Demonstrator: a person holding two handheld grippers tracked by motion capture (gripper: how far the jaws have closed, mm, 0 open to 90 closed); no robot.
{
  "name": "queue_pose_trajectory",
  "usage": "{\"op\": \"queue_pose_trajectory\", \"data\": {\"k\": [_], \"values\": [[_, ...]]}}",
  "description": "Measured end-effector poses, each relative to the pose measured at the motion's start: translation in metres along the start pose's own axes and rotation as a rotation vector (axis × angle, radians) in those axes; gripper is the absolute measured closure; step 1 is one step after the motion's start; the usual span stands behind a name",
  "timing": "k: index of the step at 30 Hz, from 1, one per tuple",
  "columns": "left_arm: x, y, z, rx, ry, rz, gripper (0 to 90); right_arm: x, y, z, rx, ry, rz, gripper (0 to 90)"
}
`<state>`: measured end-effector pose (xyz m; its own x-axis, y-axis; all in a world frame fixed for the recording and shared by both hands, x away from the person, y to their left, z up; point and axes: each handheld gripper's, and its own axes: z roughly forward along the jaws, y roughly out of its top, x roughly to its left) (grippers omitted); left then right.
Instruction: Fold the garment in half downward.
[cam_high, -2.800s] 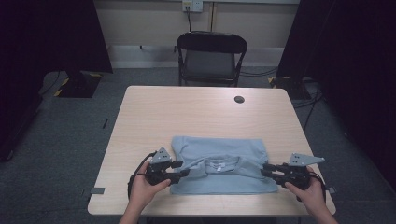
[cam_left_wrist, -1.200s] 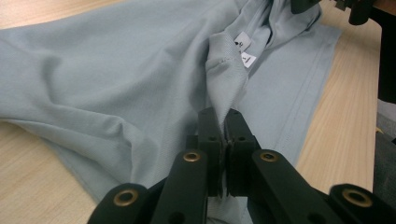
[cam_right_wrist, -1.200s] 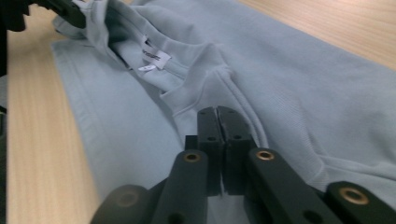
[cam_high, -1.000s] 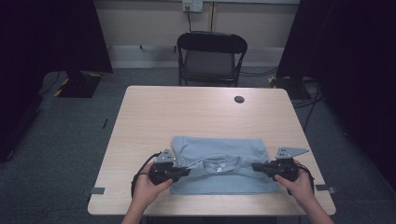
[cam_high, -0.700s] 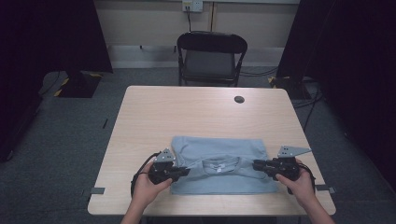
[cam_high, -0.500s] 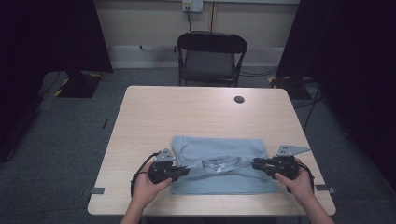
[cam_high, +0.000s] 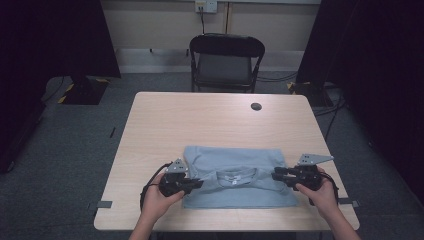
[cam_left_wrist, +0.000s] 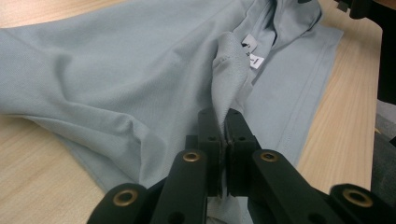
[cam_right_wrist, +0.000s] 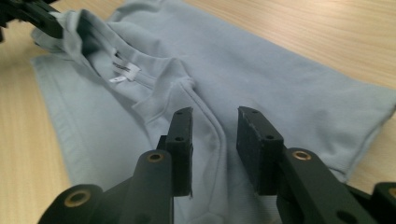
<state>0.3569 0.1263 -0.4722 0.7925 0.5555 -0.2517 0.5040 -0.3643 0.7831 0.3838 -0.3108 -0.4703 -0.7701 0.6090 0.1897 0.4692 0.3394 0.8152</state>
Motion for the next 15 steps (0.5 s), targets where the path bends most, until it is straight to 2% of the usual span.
{"op": "queue_pose_trajectory", "data": {"k": [1,3,7,9,12,15], "values": [[0.000,0.000,0.001,0.002,0.001,0.000,87.4,0.001,0.000,0.001,0.010,-0.003,-0.006,71.9],[0.000,0.000,0.001,0.002,0.002,-0.004,87.4,0.003,-0.001,0.004,0.033,0.014,-0.011,73.3],[-0.001,0.000,-0.002,-0.001,0.007,-0.002,87.4,0.008,-0.002,0.007,0.045,0.021,-0.031,86.9],[-0.001,0.000,-0.003,-0.004,0.004,-0.001,87.4,0.008,-0.003,0.005,0.037,0.049,-0.027,88.0],[-0.002,0.002,-0.005,-0.012,0.003,0.000,87.4,0.008,-0.003,-0.003,0.024,0.063,-0.016,88.4],[-0.003,0.003,-0.007,-0.015,0.001,0.002,87.4,0.008,-0.004,-0.011,0.029,0.066,-0.023,88.6]]}}
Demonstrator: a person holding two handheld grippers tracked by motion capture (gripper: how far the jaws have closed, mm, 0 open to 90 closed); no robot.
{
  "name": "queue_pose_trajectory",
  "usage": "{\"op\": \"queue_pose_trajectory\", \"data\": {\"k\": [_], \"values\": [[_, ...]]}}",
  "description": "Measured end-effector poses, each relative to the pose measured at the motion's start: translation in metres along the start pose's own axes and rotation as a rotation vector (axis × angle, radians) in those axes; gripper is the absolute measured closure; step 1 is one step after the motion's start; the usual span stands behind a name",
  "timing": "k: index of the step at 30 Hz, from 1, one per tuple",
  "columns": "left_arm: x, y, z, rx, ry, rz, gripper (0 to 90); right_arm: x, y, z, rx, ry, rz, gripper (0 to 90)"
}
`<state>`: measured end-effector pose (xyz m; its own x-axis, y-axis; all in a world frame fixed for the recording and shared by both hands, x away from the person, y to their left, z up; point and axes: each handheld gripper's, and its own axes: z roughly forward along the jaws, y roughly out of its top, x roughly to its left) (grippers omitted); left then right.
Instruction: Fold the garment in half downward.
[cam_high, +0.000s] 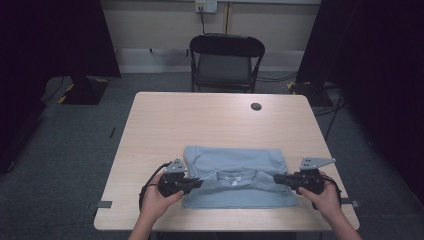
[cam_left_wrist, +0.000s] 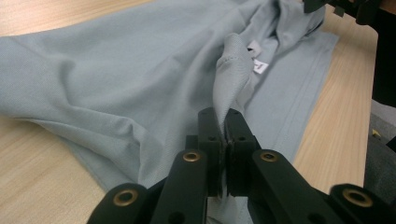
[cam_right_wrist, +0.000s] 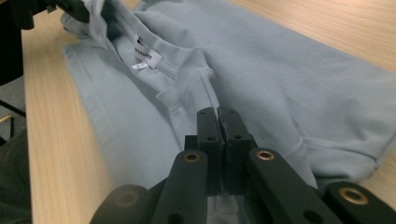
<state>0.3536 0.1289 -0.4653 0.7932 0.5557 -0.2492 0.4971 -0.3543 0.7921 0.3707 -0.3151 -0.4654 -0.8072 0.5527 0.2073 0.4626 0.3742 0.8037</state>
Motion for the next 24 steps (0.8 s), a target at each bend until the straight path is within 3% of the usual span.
{"op": "queue_pose_trajectory", "data": {"k": [11,17,22,24], "values": [[-0.015,0.001,-0.012,-0.009,-0.002,0.037,87.2,0.013,-0.007,-0.019,-0.024,0.026,-0.044,88.6],[-0.023,-0.009,-0.011,0.002,-0.008,0.068,86.9,0.020,-0.020,-0.021,-0.015,0.031,-0.064,88.3],[-0.024,-0.020,-0.010,0.021,-0.011,0.043,86.4,0.024,-0.028,-0.021,-0.006,0.038,-0.083,88.1],[-0.025,-0.024,-0.009,0.025,-0.013,0.050,85.7,0.026,-0.031,-0.020,-0.003,0.041,-0.080,88.1]]}}
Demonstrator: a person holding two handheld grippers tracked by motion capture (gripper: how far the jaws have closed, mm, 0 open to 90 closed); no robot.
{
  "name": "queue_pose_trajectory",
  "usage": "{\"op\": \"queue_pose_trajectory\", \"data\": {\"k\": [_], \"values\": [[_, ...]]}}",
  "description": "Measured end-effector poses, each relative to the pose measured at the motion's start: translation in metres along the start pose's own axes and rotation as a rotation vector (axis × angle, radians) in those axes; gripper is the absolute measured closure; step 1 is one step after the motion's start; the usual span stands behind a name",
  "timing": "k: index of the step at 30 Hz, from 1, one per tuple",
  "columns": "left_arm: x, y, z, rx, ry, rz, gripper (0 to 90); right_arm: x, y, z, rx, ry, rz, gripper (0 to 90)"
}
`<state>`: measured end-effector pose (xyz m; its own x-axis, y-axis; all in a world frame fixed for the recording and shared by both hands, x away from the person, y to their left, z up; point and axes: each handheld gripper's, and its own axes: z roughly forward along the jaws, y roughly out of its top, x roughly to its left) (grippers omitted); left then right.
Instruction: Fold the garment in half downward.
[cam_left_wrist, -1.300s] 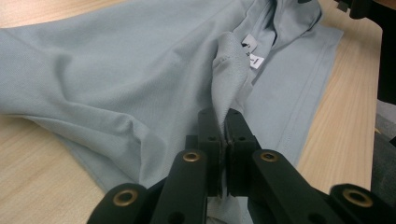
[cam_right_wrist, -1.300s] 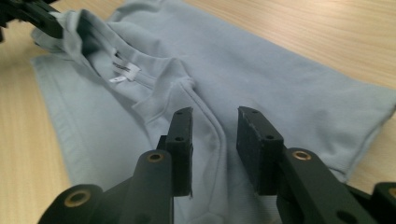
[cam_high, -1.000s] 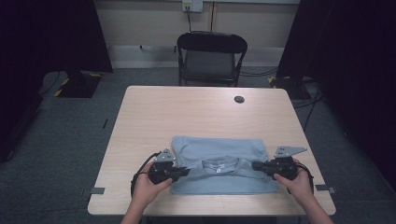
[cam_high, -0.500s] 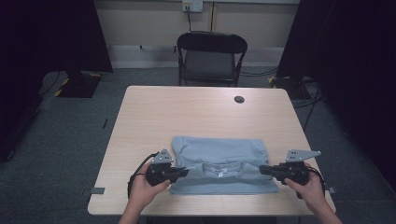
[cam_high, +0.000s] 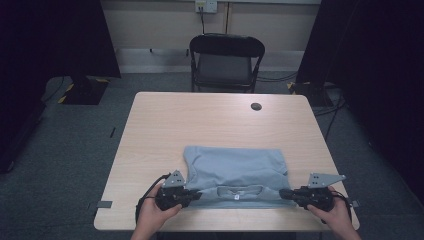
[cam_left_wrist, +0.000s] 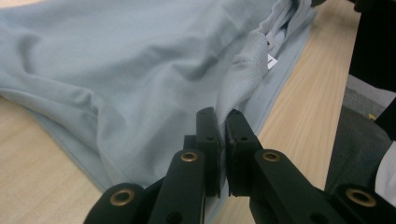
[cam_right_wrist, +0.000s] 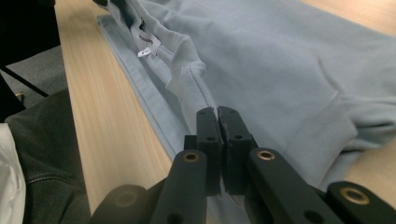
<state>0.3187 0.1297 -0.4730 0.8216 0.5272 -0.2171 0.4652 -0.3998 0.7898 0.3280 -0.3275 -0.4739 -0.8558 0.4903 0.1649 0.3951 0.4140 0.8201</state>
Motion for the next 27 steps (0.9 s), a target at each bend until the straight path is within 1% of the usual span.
{"op": "queue_pose_trajectory", "data": {"k": [3,6,7,9,10,11,13,14,15,16,18,19,20,21,22,23,24,25,26,27], "values": [[-0.002,-0.004,0.001,0.005,-0.008,-0.008,84.0,0.002,-0.004,0.001,0.000,0.009,0.002,87.6],[-0.003,-0.008,0.001,0.016,-0.018,-0.013,84.9,0.004,-0.008,0.000,0.016,0.011,-0.007,87.7],[-0.004,-0.009,0.001,0.012,-0.022,-0.014,85.3,0.005,-0.009,0.000,0.015,0.013,-0.007,87.7],[-0.005,-0.009,-0.001,0.003,-0.018,-0.011,85.9,0.007,-0.011,-0.002,0.011,0.022,-0.007,87.8],[-0.006,-0.009,-0.001,-0.001,-0.022,-0.011,85.7,0.008,-0.012,-0.003,0.013,0.017,-0.009,87.8],[-0.006,-0.009,-0.002,0.006,-0.023,-0.006,85.5,0.008,-0.012,-0.004,0.012,0.024,-0.011,87.8],[-0.008,-0.011,-0.003,0.014,-0.032,-0.008,84.5,0.010,-0.014,-0.006,0.004,0.026,-0.002,87.3],[-0.010,-0.013,-0.004,0.022,-0.029,0.000,83.8,0.010,-0.015,-0.006,0.004,0.029,0.002,85.7],[-0.011,-0.015,-0.005,0.027,-0.024,0.005,83.8,0.011,-0.016,-0.007,0.008,0.030,-0.001,85.3],[-0.011,-0.016,-0.007,0.024,-0.029,0.007,83.5,0.013,-0.017,-0.008,0.012,0.036,-0.005,85.0],[-0.012,-0.018,-0.011,0.009,-0.049,-0.009,79.9,0.014,-0.019,-0.010,0.022,0.049,-0.007,81.8],[-0.011,-0.019,-0.014,-0.003,-0.060,-0.024,78.4,0.014,-0.019,-0.012,0.019,0.054,0.002,81.8],[-0.010,-0.020,-0.017,-0.010,-0.070,-0.031,75.3,0.015,-0.020,-0.014,0.014,0.066,0.004,81.8],[-0.009,-0.021,-0.019,-0.011,-0.069,-0.031,69.8,0.015,-0.021,-0.017,0.007,0.071,0.006,80.4],[-0.008,-0.021,-0.021,-0.034,-0.045,-0.030,62.6,0.014,-0.021,-0.020,-0.003,0.064,0.012,77.4],[-0.005,-0.021,-0.022,-0.058,-0.020,-0.031,51.6,0.013,-0.022,-0.022,-0.013,0.052,0.023,72.2],[-0.003,-0.020,-0.023,-0.060,-0.002,-0.017,42.0,0.012,-0.021,-0.024,-0.027,0.037,0.031,66.1],[-0.001,-0.019,-0.023,-0.062,0.016,0.002,39.5,0.010,-0.020,-0.025,-0.037,0.022,0.039,61.4],[0.001,-0.017,-0.023,-0.064,0.028,0.007,37.3,0.008,-0.019,-0.026,-0.043,0.011,0.052,56.6],[0.003,-0.015,-0.022,-0.057,0.036,0.016,32.0,0.007,-0.016,-0.025,-0.045,0.002,0.060,50.8]]}}
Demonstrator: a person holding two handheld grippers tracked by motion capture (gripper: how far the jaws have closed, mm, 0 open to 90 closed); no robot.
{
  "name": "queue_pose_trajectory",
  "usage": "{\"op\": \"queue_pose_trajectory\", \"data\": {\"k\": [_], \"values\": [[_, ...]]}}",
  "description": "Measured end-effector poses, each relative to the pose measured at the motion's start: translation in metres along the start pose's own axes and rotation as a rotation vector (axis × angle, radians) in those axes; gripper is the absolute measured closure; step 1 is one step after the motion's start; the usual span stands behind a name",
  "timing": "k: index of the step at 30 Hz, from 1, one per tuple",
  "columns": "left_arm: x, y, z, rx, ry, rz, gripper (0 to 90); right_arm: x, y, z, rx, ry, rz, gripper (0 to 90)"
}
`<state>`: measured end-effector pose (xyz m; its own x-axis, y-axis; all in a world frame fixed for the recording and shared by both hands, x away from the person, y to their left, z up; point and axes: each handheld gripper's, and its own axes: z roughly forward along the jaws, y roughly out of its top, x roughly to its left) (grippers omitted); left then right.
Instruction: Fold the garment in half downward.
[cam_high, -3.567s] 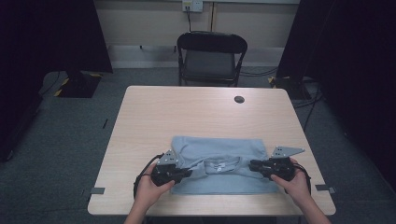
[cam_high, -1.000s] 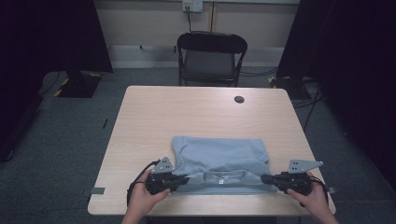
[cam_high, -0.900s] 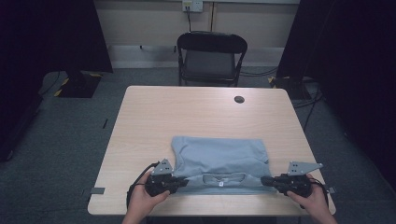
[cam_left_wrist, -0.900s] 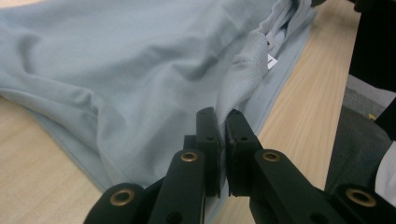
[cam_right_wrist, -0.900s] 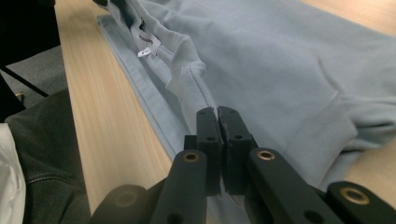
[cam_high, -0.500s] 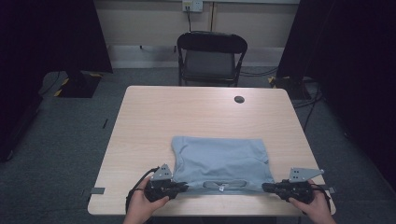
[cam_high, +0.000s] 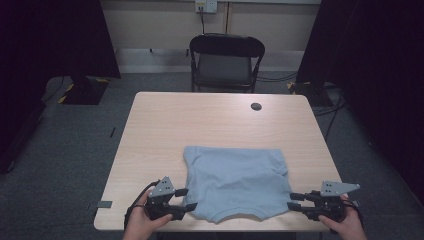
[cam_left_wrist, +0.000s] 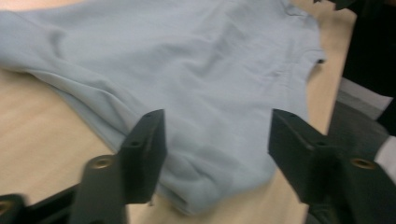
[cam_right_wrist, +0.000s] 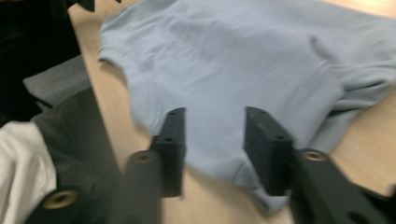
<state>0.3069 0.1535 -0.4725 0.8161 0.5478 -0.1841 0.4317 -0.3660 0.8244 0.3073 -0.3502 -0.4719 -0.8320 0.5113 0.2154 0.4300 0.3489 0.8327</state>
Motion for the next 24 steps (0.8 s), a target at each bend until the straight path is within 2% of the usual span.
{"op": "queue_pose_trajectory", "data": {"k": [1,6,9,12,16,18,20,24], "values": [[0.002,0.003,0.001,-0.004,0.010,0.006,27.8,-0.001,0.003,0.001,-0.006,-0.006,0.006,45.1],[0.014,0.020,0.007,-0.018,0.033,0.014,21.3,-0.005,0.021,0.012,-0.014,-0.034,0.008,24.3],[0.022,0.029,0.009,-0.023,0.041,0.025,17.5,-0.008,0.029,0.018,-0.026,-0.051,0.019,17.2],[0.029,0.036,0.011,-0.014,0.063,0.026,17.5,-0.010,0.034,0.023,-0.047,-0.063,0.024,14.0],[0.036,0.040,0.012,-0.023,0.080,0.017,17.4,-0.012,0.038,0.029,-0.055,-0.087,0.049,13.9],[0.038,0.040,0.012,-0.017,0.085,0.015,17.4,-0.013,0.040,0.031,-0.060,-0.081,0.053,12.6],[0.041,0.040,0.013,-0.012,0.102,0.025,17.2,-0.013,0.041,0.034,-0.052,-0.080,0.056,12.6],[0.046,0.040,0.015,-0.022,0.122,0.017,17.2,-0.012,0.044,0.038,-0.029,-0.092,0.039,12.6]]}}
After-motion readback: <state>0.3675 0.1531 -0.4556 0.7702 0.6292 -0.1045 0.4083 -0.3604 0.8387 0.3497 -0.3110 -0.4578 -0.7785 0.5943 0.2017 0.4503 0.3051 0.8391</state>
